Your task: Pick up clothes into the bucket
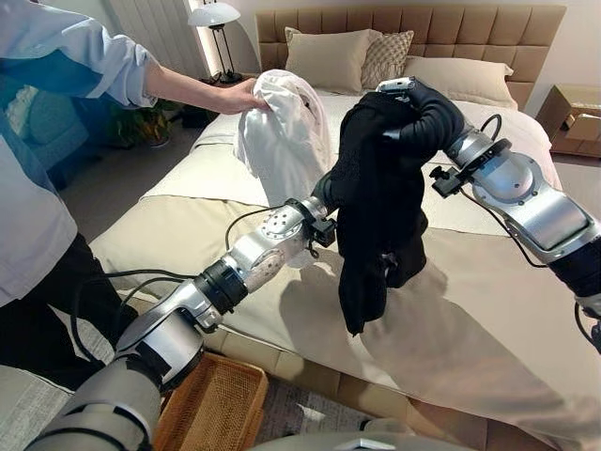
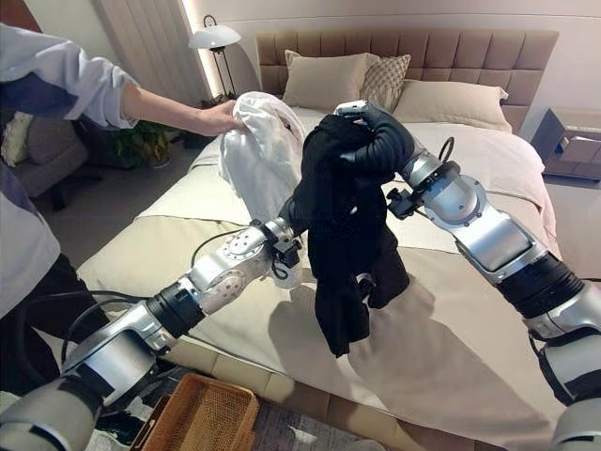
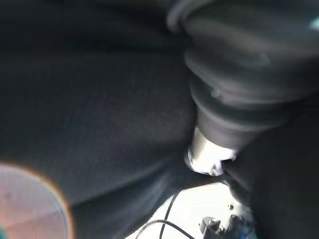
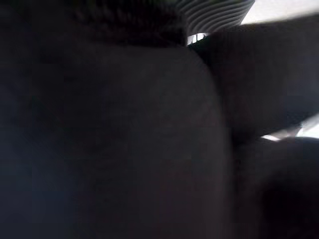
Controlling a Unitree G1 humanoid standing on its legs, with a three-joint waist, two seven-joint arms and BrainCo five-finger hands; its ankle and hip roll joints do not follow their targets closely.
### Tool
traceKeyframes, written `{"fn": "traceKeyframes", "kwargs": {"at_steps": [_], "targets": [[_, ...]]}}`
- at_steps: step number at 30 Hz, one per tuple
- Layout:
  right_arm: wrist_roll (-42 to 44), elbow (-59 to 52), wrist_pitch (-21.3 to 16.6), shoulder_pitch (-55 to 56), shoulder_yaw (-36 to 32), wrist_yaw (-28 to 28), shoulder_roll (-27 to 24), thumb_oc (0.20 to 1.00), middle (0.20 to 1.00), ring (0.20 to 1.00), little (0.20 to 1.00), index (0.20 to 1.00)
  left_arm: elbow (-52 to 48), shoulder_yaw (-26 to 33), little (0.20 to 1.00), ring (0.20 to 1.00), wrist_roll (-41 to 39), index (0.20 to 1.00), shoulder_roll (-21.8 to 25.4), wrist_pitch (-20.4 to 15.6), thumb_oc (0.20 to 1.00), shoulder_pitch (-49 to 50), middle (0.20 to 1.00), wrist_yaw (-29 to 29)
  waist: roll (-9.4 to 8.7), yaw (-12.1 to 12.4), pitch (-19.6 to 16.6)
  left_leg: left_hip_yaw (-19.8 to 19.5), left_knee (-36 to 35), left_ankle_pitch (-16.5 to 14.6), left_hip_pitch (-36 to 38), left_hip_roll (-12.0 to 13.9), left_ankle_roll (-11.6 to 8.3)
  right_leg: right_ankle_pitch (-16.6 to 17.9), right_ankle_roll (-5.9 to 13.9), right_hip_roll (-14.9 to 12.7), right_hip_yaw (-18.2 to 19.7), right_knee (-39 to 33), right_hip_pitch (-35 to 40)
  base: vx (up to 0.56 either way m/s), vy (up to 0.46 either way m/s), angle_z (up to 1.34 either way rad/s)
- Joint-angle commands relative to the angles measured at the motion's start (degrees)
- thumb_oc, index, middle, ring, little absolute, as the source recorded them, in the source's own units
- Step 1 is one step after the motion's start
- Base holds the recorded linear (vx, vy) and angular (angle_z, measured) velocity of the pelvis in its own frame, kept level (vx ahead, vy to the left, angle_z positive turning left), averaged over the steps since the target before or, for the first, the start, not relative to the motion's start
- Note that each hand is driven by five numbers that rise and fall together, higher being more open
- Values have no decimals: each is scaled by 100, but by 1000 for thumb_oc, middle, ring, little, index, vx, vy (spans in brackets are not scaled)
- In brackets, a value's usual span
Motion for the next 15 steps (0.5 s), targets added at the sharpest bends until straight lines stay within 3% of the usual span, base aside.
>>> {"fn": "traceKeyframes", "kwargs": {"at_steps": [1, 4, 8, 9, 10, 13, 15], "targets": [[336, -403, -564, 9, -866, -308, 132, 1000, 1000, 1000, 1000, 1000, -252, -66, 200, 200, -340, 200, 8, -221, 200, -162, 200, -189, -302, 123, -252, -87, 579, -627, -61, -63, -161, 73, 227, -280, -169, 79, -80, 0, 0, 0], [477, -417, -666, 646, -1654, -524, 188, 1000, 1000, 1000, 1000, 1000, -515, 92, 200, 200, -267, 200, 367, -309, 200, -75, 200, -134, -286, 129, -241, -101, 584, -638, -55, -63, -150, 62, 228, -285, -194, 89, -71, 0, 0, 0], [729, -192, -800, 1872, -2966, -762, 444, 1000, 1000, 1000, 1000, 1000, -1066, 407, 200, 200, 3, 200, 1225, -425, 200, 3, 200, -105, -218, 149, -232, -141, 593, -654, -62, -75, -126, 38, 225, -293, -235, 96, -52, 0, 0, 0], [728, -213, -795, 1910, -2999, -758, 455, 1000, 1000, 1000, 1000, 1000, -1080, 390, 200, 200, 2, 200, 1234, -422, 200, 6, 200, -100, -232, 157, -235, -144, 595, -656, -60, -76, -126, 36, 225, -294, -238, 97, -49, -4, -4, 7], [849, -96, -828, 2552, -3519, -827, 709, 1000, 1000, 1000, 1000, 1000, -1349, 625, 200, 200, 205, 200, 1775, -471, 200, 104, 200, -119, -176, 163, -221, -161, 606, -654, -81, -79, -122, 29, 225, -297, -256, 96, -48, 0, -4, 9], [926, 103, -822, 3597, -4239, -823, 1244, 1000, 1000, 1000, 1000, 1000, -1740, 1049, 200, 200, 672, 200, 2573, -548, 200, 298, 200, -153, -126, 189, -218, -200, 610, -652, -100, -83, -121, 7, 223, -301, -296, 93, -43, -2, -5, 4], [882, 90, -800, 3851, -4349, -815, 1418, 1000, 1000, 1000, 1000, 1000, -1860, 1138, 200, 200, 718, 200, 2777, -599, 200, 354, 200, -144, -104, 197, -219, -216, 612, -650, -106, -89, -120, 5, 224, -304, -307, 88, -41, -4, 0, 5]]}}
